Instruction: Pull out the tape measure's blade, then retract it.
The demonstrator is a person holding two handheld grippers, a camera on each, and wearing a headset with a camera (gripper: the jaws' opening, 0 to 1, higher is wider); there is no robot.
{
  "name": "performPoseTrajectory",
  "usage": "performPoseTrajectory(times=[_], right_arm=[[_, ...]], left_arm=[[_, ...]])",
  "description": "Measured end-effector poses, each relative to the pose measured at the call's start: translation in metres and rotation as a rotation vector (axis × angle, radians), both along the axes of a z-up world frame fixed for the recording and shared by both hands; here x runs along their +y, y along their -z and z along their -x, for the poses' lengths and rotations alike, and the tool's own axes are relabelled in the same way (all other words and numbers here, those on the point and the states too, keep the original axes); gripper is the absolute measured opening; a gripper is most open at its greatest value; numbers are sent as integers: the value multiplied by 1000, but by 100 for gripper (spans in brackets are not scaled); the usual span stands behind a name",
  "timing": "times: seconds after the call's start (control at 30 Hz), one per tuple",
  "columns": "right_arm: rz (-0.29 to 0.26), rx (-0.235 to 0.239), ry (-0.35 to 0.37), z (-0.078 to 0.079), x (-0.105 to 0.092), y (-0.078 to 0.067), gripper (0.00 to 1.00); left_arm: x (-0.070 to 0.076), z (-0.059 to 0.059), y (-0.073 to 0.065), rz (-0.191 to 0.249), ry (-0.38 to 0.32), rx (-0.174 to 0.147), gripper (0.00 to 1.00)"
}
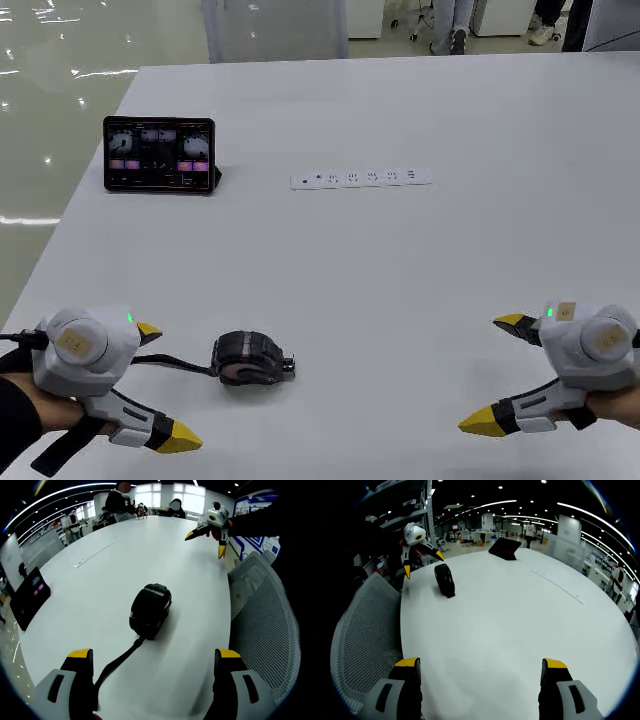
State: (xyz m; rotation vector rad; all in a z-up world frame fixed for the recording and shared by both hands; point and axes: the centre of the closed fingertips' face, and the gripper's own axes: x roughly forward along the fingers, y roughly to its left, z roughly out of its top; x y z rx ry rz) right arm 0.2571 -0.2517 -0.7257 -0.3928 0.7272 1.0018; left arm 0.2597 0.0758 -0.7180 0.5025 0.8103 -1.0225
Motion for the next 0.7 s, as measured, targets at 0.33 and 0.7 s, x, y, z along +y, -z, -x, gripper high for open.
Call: performPoseTrajectory(times=[0.33, 0.7], right_arm=[[-20, -5, -65, -14, 26, -1, 99], [-50, -3, -166, -15, 70, 1, 92]], left_arm=[[-22, -16, 3, -37, 118, 2, 96], [-37, -24, 11, -119, 223, -18, 82]])
